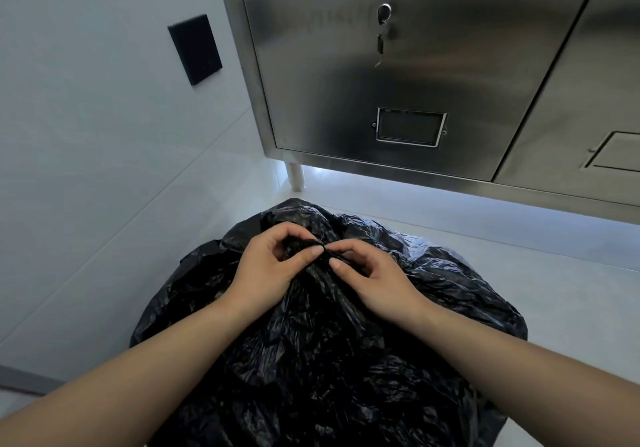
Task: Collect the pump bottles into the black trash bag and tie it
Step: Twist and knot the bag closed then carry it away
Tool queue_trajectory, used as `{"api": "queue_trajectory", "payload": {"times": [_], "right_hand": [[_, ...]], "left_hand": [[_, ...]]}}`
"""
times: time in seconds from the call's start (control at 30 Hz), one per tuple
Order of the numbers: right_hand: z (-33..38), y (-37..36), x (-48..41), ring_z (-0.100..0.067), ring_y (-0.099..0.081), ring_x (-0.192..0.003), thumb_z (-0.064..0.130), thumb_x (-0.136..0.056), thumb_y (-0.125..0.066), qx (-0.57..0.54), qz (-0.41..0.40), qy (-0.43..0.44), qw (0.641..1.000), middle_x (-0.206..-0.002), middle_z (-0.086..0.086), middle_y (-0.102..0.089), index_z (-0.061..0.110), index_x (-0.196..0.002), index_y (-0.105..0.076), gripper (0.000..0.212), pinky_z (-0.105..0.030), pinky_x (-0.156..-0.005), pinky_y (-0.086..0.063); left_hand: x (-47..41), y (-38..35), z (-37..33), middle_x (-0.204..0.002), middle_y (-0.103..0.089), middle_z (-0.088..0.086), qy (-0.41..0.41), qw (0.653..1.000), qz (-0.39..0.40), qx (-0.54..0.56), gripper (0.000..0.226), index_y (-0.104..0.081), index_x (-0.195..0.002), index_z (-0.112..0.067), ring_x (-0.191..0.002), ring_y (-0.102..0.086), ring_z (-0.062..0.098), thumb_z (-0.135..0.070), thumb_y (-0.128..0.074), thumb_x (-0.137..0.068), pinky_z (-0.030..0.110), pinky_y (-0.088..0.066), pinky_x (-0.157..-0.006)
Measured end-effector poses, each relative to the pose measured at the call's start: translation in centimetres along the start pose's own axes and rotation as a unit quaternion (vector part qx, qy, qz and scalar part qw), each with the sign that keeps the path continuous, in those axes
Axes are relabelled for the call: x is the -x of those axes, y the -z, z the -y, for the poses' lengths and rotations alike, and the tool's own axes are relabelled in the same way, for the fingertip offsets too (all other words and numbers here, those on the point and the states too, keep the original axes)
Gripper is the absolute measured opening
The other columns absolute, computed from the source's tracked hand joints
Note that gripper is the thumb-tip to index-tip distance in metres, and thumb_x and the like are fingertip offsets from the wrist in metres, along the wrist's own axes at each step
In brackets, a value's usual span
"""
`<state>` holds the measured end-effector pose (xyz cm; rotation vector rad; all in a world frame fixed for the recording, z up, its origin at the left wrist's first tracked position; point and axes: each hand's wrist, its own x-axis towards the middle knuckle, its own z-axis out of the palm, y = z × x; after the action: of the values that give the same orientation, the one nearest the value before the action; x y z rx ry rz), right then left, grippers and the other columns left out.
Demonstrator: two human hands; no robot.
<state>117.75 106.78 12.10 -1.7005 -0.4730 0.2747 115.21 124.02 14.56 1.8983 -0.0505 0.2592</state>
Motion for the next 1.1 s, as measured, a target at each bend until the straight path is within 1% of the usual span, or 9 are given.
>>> {"api": "queue_trajectory", "payload": {"times": [0.1, 0.23, 0.37, 0.53, 0.63, 0.77, 0.9, 1.03, 1.1], "right_hand": [[0.5, 0.2, 0.1, -0.013, -0.059, -0.078, 0.024, -0.085, -0.065, -0.023, -0.024, -0.002, 0.999, -0.093, -0.011, -0.067, 0.027, -0.1, -0.067, 0.015, -0.024, -0.077, -0.048], [1.3, 0.3, -0.5, -0.012, -0.062, -0.076, 0.027, -0.08, -0.07, -0.032, -0.034, 0.007, 0.999, -0.085, -0.005, -0.07, 0.029, -0.087, -0.071, 0.008, -0.023, -0.074, -0.05], [1.4, -0.2, -0.6, -0.008, -0.057, -0.069, 0.022, -0.077, -0.073, -0.029, -0.017, -0.007, 0.999, -0.075, 0.0, -0.068, 0.026, -0.077, -0.071, 0.004, -0.023, -0.069, -0.046], [1.5, 0.2, -0.9, -0.011, -0.05, -0.066, 0.023, -0.085, -0.065, -0.013, -0.001, -0.049, 0.999, -0.07, -0.002, -0.061, 0.019, -0.077, -0.063, 0.009, -0.025, -0.066, -0.039], [1.3, 0.7, -1.0, -0.005, -0.042, -0.05, 0.024, -0.089, -0.06, -0.002, -0.03, -0.063, 0.998, -0.053, 0.01, -0.054, 0.022, -0.075, -0.056, 0.014, -0.019, -0.053, -0.034], [0.9, 0.9, -0.9, 0.0, -0.037, -0.04, 0.026, -0.091, -0.055, -0.007, -0.063, -0.077, 0.995, -0.044, 0.014, -0.049, 0.022, -0.076, -0.054, 0.015, -0.013, -0.044, -0.03], [0.7, 0.5, -1.2, -0.003, -0.038, -0.045, 0.03, -0.091, -0.055, 0.005, -0.078, -0.068, 0.995, -0.046, 0.015, -0.05, 0.023, -0.078, -0.055, 0.014, -0.015, -0.048, -0.032], [0.7, 0.4, -1.3, -0.003, -0.038, -0.048, 0.03, -0.091, -0.055, 0.002, -0.08, -0.066, 0.995, -0.047, 0.017, -0.049, 0.023, -0.078, -0.054, 0.014, -0.018, -0.053, -0.032], [0.9, 0.6, -1.3, -0.004, -0.047, -0.058, 0.028, -0.09, -0.055, -0.015, -0.064, -0.068, 0.996, -0.057, 0.015, -0.055, 0.025, -0.081, -0.058, 0.01, -0.023, -0.064, -0.042]], "left_hand": [[0.1, -0.1, 0.0, -0.08, -0.067, -0.02, -0.005, 0.999, -0.023, -0.037, 0.027, -0.064, -0.082, -0.035, -0.075, -0.061, 0.004, -0.018, -0.08, -0.068, 0.017, -0.044, -0.066], [0.5, -0.2, -0.2, -0.083, -0.067, -0.016, -0.011, 0.997, -0.02, -0.067, 0.035, -0.06, -0.09, -0.037, -0.076, -0.059, 0.012, -0.025, -0.081, -0.064, 0.019, -0.04, -0.062], [0.8, -0.4, -0.3, -0.078, -0.068, -0.011, -0.017, 0.996, -0.027, -0.085, 0.036, -0.06, -0.093, -0.034, -0.062, -0.049, 0.012, -0.027, -0.081, -0.064, 0.012, -0.033, -0.053], [1.1, -0.3, 0.2, -0.082, -0.065, -0.014, -0.004, 0.994, 0.003, -0.11, 0.036, -0.064, -0.089, -0.032, -0.08, -0.059, -0.005, -0.027, -0.085, -0.06, 0.007, -0.04, -0.072], [1.3, -0.3, 0.5, -0.089, -0.064, -0.015, 0.002, 0.987, 0.032, -0.159, 0.038, -0.061, -0.087, -0.037, -0.089, -0.057, -0.006, -0.032, -0.085, -0.059, 0.002, -0.037, -0.077], [1.8, -0.4, 1.2, -0.098, -0.057, -0.019, -0.003, 0.972, 0.077, -0.221, 0.043, -0.054, -0.099, -0.037, -0.096, -0.052, -0.008, -0.038, -0.08, -0.064, -0.001, -0.033, -0.081], [2.1, -0.6, 1.7, -0.106, -0.049, -0.01, -0.045, 0.951, 0.082, -0.294, 0.047, -0.055, -0.118, -0.017, -0.099, -0.047, 0.002, -0.04, -0.068, -0.079, 0.006, -0.031, -0.084], [2.0, -0.4, 1.5, -0.095, -0.063, -0.01, -0.035, 0.951, 0.096, -0.292, 0.027, -0.056, -0.107, -0.02, -0.072, -0.054, -0.003, -0.038, -0.058, -0.086, 0.009, -0.037, -0.065], [1.9, -0.3, 1.4, -0.091, -0.065, -0.012, -0.025, 0.957, 0.099, -0.27, 0.019, -0.055, -0.103, -0.024, -0.072, -0.057, -0.004, -0.035, -0.058, -0.088, 0.009, -0.038, -0.063]]}}
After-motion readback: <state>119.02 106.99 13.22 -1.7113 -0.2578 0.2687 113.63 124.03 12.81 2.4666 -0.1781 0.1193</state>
